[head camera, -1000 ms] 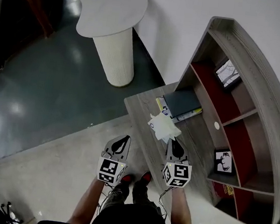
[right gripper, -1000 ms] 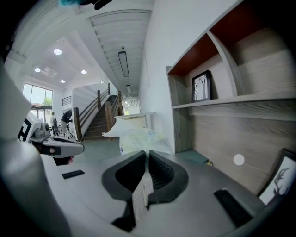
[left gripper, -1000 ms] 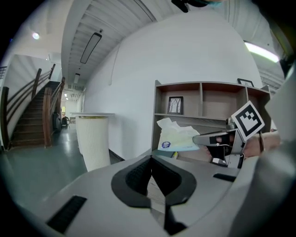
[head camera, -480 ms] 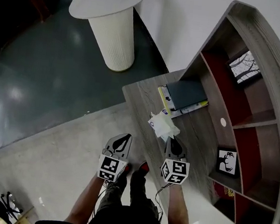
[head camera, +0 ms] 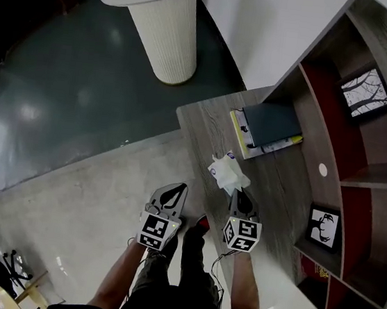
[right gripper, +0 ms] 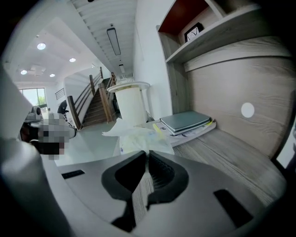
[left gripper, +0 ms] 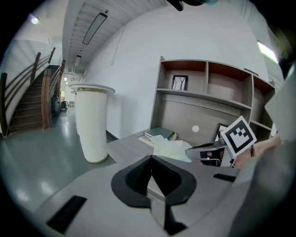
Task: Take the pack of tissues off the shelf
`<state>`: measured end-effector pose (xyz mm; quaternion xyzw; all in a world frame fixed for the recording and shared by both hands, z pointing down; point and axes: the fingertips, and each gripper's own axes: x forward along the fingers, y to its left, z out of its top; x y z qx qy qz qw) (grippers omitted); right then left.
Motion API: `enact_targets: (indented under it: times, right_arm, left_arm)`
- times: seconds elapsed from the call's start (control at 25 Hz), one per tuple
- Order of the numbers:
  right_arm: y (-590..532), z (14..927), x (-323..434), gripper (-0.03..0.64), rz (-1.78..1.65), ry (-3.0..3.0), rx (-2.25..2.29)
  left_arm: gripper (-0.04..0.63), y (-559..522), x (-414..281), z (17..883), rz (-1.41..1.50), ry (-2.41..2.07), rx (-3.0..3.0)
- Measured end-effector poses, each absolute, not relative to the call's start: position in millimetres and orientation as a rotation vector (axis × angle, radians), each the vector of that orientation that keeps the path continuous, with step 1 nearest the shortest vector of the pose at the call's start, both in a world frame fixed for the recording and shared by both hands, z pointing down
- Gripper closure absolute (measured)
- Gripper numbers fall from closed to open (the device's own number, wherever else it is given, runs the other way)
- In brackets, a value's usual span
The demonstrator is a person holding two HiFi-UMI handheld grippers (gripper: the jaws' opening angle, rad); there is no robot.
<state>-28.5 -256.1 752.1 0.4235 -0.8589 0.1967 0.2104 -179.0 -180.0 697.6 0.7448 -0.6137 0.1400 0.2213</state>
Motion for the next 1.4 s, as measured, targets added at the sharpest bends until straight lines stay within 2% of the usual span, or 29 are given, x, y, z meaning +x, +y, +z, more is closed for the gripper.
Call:
enact_targets:
  times: [0.76, 0.8, 0.96, 1.0, 1.4]
  right_arm:
    - [-245, 786, -27, 0.577, 0.588, -2.364, 1.161]
    - [-244, 788, -28, 0.572, 0.602, -2.363, 1.155]
    - [-235, 798, -34, 0.432, 0.643, -2.359, 1.086]
    - [-233, 800, -34, 0.421, 0.646, -2.356, 1.074]
    - [-223, 797, -31, 0.407, 0.628, -2.366, 1.077]
  left_arm:
    - [0.588, -163, -184, 717, 0.409, -1.703, 2.006]
    - [0.588, -162, -185, 716, 0.411, -1.705, 2.006]
    - [0.588, -160, -186, 717, 0.424, -1.707, 2.002]
    - [0.588, -158, -186, 718, 0.427, -1.706, 1.999]
    - [0.588, -150, -179, 717, 0.428, -1.69, 2.015]
